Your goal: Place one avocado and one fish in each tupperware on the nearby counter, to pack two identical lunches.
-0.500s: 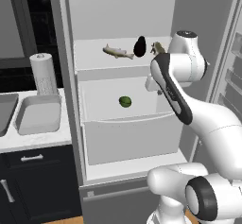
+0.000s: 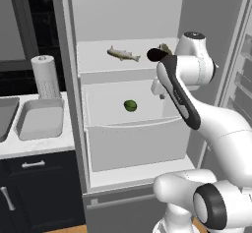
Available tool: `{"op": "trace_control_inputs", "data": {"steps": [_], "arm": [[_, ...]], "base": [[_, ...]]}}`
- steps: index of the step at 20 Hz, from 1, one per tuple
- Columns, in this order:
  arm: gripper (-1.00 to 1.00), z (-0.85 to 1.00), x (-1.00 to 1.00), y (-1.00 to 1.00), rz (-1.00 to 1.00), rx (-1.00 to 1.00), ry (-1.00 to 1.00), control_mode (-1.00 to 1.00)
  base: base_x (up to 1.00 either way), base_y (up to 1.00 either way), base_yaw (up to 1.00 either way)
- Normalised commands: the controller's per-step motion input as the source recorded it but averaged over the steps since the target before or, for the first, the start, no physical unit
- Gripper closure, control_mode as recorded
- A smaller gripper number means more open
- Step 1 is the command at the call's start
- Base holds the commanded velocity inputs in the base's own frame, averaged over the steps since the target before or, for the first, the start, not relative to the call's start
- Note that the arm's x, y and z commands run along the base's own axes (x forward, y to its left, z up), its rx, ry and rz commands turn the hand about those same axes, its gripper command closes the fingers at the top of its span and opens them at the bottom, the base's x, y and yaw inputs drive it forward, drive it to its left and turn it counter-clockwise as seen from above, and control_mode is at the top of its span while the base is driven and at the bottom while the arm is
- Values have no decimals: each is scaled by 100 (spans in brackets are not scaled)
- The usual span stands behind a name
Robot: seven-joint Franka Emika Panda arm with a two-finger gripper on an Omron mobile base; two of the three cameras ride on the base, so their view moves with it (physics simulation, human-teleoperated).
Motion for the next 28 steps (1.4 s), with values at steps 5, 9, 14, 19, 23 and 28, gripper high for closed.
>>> {"op": "trace_control_inputs", "data": {"steps": [5, 9, 14, 19, 23, 28], "arm": [[-100, 0, 0, 0, 0, 0, 0, 100], [-100, 0, 0, 0, 0, 0, 0, 100], [-100, 0, 0, 0, 0, 0, 0, 100], [-100, 0, 0, 0, 0, 0, 0, 100], [-100, 0, 0, 0, 0, 0, 0, 100], [-100, 0, 0, 0, 0, 0, 0, 100]], "base": [[0, 22, -1], [1, 24, -4], [2, 40, -8], [7, 43, -10], [43, 16, -2], [61, 3, 0]]}}
